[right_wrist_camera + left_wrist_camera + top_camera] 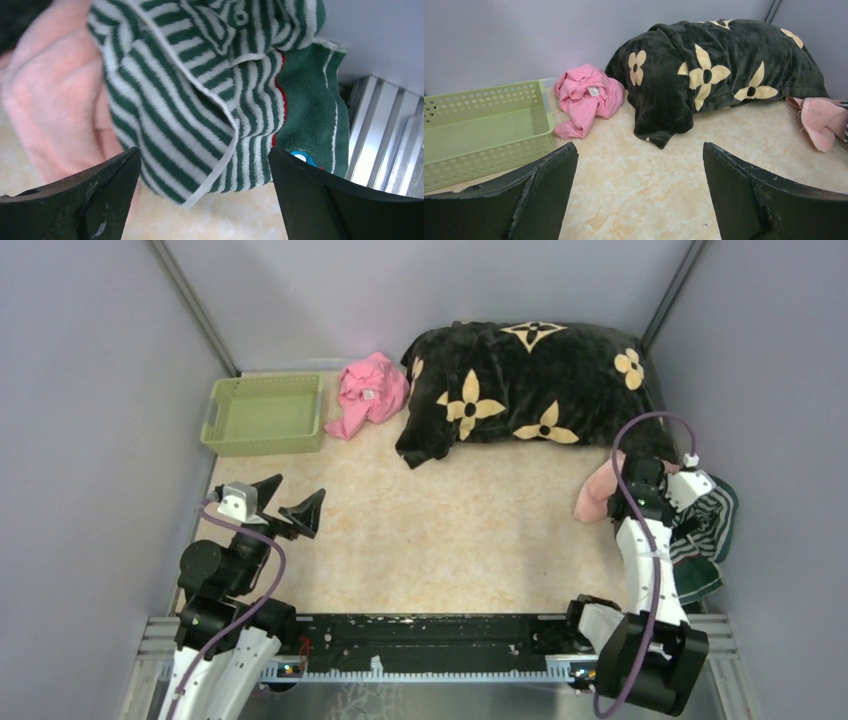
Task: Roll the towels
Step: Pick up the towel at the corner of the board.
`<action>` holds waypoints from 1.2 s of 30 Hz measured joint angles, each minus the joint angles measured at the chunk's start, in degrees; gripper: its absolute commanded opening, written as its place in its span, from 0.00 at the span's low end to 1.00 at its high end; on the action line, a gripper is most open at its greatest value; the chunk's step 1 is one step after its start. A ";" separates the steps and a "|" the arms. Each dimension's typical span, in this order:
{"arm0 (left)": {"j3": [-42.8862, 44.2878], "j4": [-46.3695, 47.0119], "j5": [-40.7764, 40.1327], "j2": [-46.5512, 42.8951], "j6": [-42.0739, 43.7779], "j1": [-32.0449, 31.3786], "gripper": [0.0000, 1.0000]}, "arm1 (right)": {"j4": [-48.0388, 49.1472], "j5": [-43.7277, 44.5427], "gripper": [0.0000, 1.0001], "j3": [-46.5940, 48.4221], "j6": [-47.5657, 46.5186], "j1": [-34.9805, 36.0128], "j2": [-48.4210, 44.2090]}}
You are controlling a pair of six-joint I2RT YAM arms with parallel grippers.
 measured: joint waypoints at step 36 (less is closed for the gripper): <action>0.00 -0.31 -0.28 5.66 0.90 0.00 0.99 | -8.44 2.67 0.00 37.42 -6.75 25.00 1.22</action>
